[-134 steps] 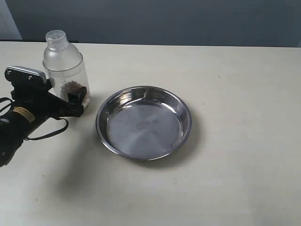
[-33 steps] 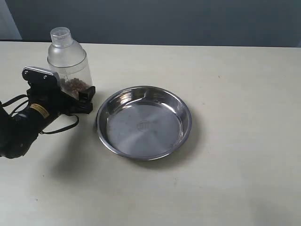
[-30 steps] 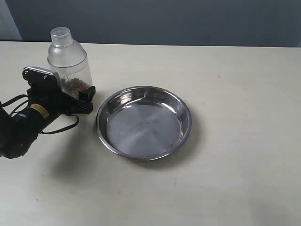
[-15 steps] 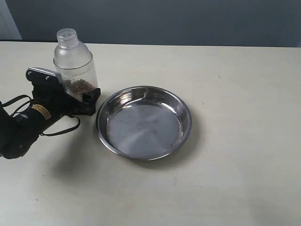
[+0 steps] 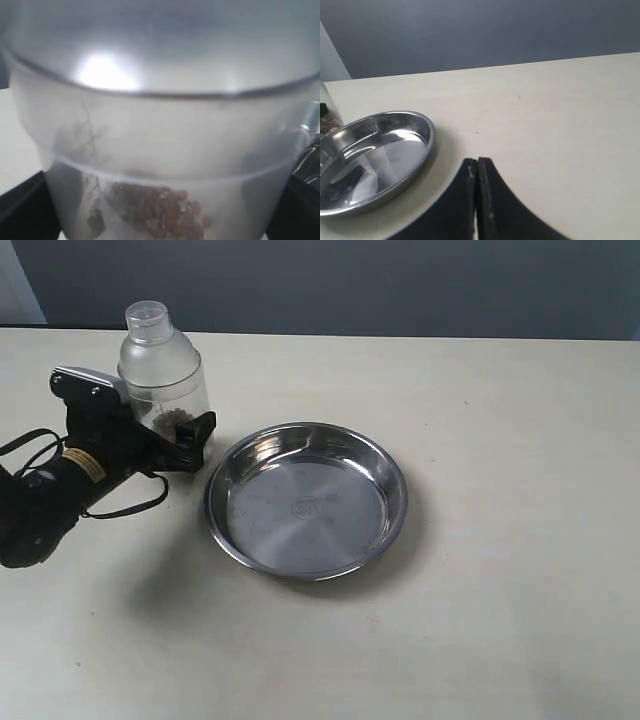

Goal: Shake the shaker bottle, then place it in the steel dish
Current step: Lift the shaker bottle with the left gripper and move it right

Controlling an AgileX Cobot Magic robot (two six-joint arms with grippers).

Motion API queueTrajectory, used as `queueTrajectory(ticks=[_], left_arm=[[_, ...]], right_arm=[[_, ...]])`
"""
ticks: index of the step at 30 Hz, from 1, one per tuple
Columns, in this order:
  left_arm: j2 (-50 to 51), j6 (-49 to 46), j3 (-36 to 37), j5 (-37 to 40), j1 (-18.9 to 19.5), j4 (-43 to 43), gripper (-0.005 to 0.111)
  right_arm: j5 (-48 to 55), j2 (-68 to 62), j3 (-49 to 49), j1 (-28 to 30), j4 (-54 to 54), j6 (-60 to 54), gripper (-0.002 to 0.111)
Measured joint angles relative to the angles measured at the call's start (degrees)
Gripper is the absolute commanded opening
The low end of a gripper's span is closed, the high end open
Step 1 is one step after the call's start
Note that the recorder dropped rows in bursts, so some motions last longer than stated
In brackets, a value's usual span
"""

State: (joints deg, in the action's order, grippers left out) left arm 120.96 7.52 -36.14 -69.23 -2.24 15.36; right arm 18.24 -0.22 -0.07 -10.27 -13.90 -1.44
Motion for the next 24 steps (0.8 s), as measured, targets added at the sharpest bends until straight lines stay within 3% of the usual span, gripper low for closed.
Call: queueTrajectory(ticks=[8,11,15,21,24], left_arm=[[-0.2,-0.5,0.0,0.0,0.0,-1.8,0.086],[-0.2,-0.5,0.0,0.0,0.0,-1.8,0.081],[-0.2,-0.5,0.0,0.0,0.0,-1.8,0.056],[-0.2,-0.6,0.0,0.0,0.0,-1.8,0.004],[-0.2,1.0,0.0,0.0,0.0,-1.9,0.001]], right_arm=[[0.0,0.0,0.0,0.0,0.0,0.0,-0.001],[0.0,0.0,0.0,0.0,0.0,0.0,-0.001],[0.0,0.0,0.0,0.0,0.0,0.0,-0.001],[0.0,0.0,0.0,0.0,0.0,-0.1,-0.001],[0.0,0.0,0.0,0.0,0.0,-0.1,-0.001]])
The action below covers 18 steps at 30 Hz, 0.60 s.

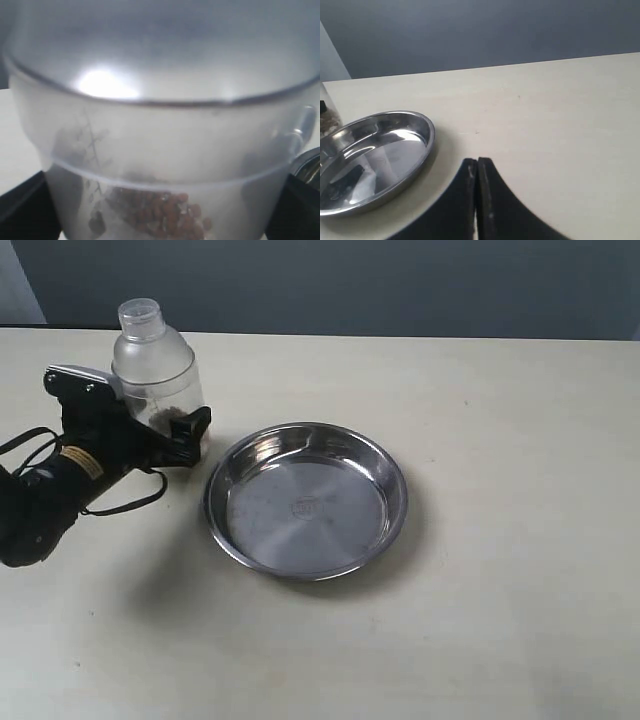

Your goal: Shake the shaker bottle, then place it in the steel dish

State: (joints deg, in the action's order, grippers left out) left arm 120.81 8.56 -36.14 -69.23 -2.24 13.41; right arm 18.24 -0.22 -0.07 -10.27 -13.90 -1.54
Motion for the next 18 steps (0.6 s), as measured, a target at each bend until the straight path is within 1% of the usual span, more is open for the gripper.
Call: queueTrajectory(ticks=[4,7,12,18], left_arm=[[-0.1,4.1,0.0,-0.3,0.0,-1.1,0.0],[-0.1,5.3,0.0,-0.4,0.0,-1.0,0.0],[-1.5,6.1,0.0,1.5,0.0,0.6,0.0],[-6.1,5.6,0.1,2.3,0.0,1.8,0.0]], right_arm=[[0.0,0.0,0.0,0.0,0.0,0.0,-0.001],[0.0,0.0,0.0,0.0,0.0,0.1,-0.001],[0.0,0.0,0.0,0.0,0.0,0.1,-0.001],[0.0,0.0,0.0,0.0,0.0,0.1,-0.001]])
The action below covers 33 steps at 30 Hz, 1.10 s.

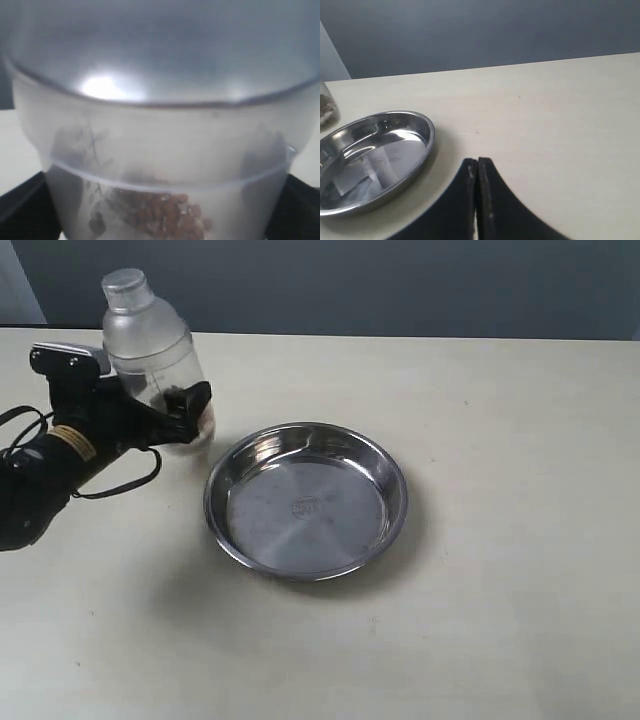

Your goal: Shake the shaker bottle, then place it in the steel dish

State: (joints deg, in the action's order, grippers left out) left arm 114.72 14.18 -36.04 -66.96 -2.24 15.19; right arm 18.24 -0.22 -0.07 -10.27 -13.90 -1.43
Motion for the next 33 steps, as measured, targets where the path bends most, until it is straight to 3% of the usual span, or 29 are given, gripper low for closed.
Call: queueTrajectory(ticks=[7,20,28,33], left_arm=[[-6.8,-0.7,2.5,0.0,0.0,3.1,0.0],[-29.9,-3.4,18.9,0.0,0.0,13.5,0.0],[-44.1,2.3,19.9,0.0,0.0,12.9,0.0],[-47.8,6.6,19.9,2.2,0.0,15.7,0.0]], right_arm=[[0.0,0.0,0.0,0.0,0.0,0.0,-0.001],[0.0,0.0,0.0,0.0,0.0,0.0,-0.001],[0.0,0.0,0.0,0.0,0.0,0.0,-0.001],[0.0,0.0,0.0,0.0,0.0,0.0,-0.001]])
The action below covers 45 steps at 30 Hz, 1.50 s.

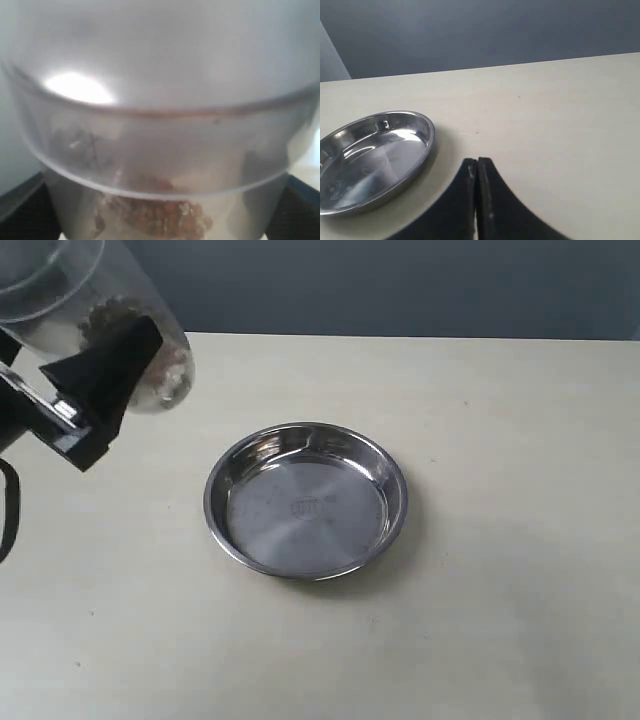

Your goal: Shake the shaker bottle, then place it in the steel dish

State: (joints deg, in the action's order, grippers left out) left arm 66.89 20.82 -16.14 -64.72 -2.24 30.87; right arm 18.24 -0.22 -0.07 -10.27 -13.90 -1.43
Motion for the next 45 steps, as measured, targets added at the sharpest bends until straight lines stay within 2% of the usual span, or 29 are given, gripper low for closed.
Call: queueTrajectory(ticks=[3,7,11,12,13,15,17,20,22,23,26,27,30,31,33,35,38,42,45], left_arm=[[2.6,4.8,0.1,5.6,0.0,4.0,0.0],[6.8,9.9,-0.9,2.4,-0.1,6.7,0.0],[5.2,15.8,-8.0,-1.0,-0.8,8.6,0.0],[5.2,16.6,-8.9,0.2,-1.5,9.3,0.0],[6.6,18.2,-10.1,5.7,-3.4,12.4,0.0],[10.0,19.2,-10.3,11.5,-5.7,16.3,0.0],[14.2,19.1,-10.1,13.8,-7.6,19.1,0.0],[14.5,15.3,-12.2,7.5,-8.6,18.2,0.0],[11.8,14.5,-15.3,7.9,-8.7,15.5,0.0],[10.9,14.4,-16.8,11.8,-9.3,14.9,0.0],[14.7,16.5,-17.6,34.9,-12.7,15.2,0.0],[15.9,17.1,-16.9,37.5,-13.0,16.0,0.0],[11.4,17.1,-19.2,25.9,-15.0,14.9,0.0],[10.2,16.7,-20.2,25.6,-15.5,13.9,0.0],[10.5,16.7,-21.3,29.0,-16.0,12.5,0.0],[12.8,18.3,-21.4,33.7,-16.0,16.1,0.0],[10.5,17.6,-22.4,32.8,-16.0,19.3,0.0],[5.4,17.7,-25.3,33.3,-16.1,15.5,0.0],[10.8,20.7,-20.9,32.4,-16.1,16.6,0.0]], right_arm=[[0.0,0.0,0.0,0.0,0.0,0.0,-0.001],[0.0,0.0,0.0,0.0,0.0,0.0,-0.001],[0.0,0.0,0.0,0.0,0.0,0.0,-0.001],[0.0,0.0,0.0,0.0,0.0,0.0,-0.001],[0.0,0.0,0.0,0.0,0.0,0.0,-0.001],[0.0,0.0,0.0,0.0,0.0,0.0,-0.001],[0.0,0.0,0.0,0.0,0.0,0.0,-0.001],[0.0,0.0,0.0,0.0,0.0,0.0,-0.001],[0.0,0.0,0.0,0.0,0.0,0.0,-0.001],[0.0,0.0,0.0,0.0,0.0,0.0,-0.001],[0.0,0.0,0.0,0.0,0.0,0.0,-0.001],[0.0,0.0,0.0,0.0,0.0,0.0,-0.001],[0.0,0.0,0.0,0.0,0.0,0.0,-0.001],[0.0,0.0,0.0,0.0,0.0,0.0,-0.001],[0.0,0.0,0.0,0.0,0.0,0.0,-0.001],[0.0,0.0,0.0,0.0,0.0,0.0,-0.001],[0.0,0.0,0.0,0.0,0.0,0.0,-0.001],[0.0,0.0,0.0,0.0,0.0,0.0,-0.001],[0.0,0.0,0.0,0.0,0.0,0.0,-0.001]])
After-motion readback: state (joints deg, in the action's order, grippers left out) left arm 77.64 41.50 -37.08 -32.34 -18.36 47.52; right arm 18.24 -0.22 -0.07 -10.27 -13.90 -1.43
